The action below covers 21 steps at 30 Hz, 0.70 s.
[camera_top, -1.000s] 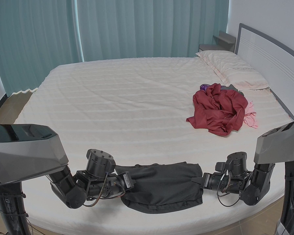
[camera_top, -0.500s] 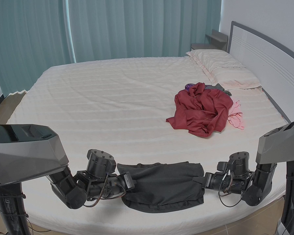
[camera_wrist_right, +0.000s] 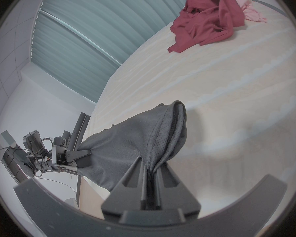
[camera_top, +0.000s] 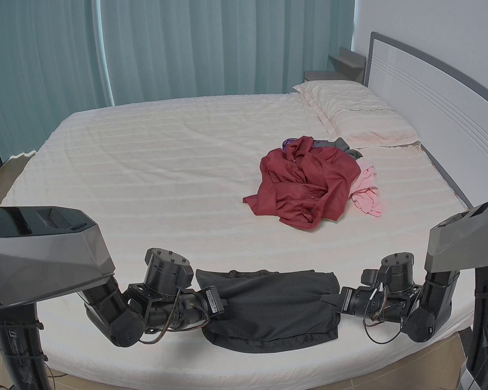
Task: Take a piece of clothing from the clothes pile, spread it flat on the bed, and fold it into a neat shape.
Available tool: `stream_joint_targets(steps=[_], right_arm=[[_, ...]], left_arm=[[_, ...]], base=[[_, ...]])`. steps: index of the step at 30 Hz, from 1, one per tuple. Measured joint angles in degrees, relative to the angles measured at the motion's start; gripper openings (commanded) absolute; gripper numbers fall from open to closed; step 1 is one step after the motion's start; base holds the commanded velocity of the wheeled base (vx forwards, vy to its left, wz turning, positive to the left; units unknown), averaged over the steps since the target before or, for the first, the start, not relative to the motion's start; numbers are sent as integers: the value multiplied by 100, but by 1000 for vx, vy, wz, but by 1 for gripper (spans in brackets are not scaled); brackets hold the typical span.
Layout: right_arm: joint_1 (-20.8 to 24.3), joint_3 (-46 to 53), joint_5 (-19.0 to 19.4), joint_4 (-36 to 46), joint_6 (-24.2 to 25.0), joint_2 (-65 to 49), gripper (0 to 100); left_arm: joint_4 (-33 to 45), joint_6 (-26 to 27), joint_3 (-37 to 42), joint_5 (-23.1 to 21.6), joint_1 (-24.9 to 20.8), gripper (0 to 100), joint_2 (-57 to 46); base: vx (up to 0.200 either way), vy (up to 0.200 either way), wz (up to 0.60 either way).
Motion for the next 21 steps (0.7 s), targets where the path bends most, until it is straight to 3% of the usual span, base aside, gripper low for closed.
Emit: stream_joint_targets(steps=[2,14,15,16,17,21], right_arm=[[0,0,0,0,0,2,0],[0,1,2,2,-2,33,0],[-2,0,-2,0,0,35,0],[-4,0,-2,0,-5,37,0],[2,0,0,0,-7,39,100],[18,-5,0,11,-24,61,100]], left_arm=[[0,-2,2,0,0,0,2],[-6,-148,28,4,0,0,2],[-11,-150,33,4,-2,100,2],[-6,-154,50,2,-7,100,2],[-6,-158,68,2,-5,100,2],[-6,-158,144,4,2,100,-4]], base=[[0,-200,0],[0,0,0],[0,0,0],[0,0,0],[0,0,0],[0,0,0]])
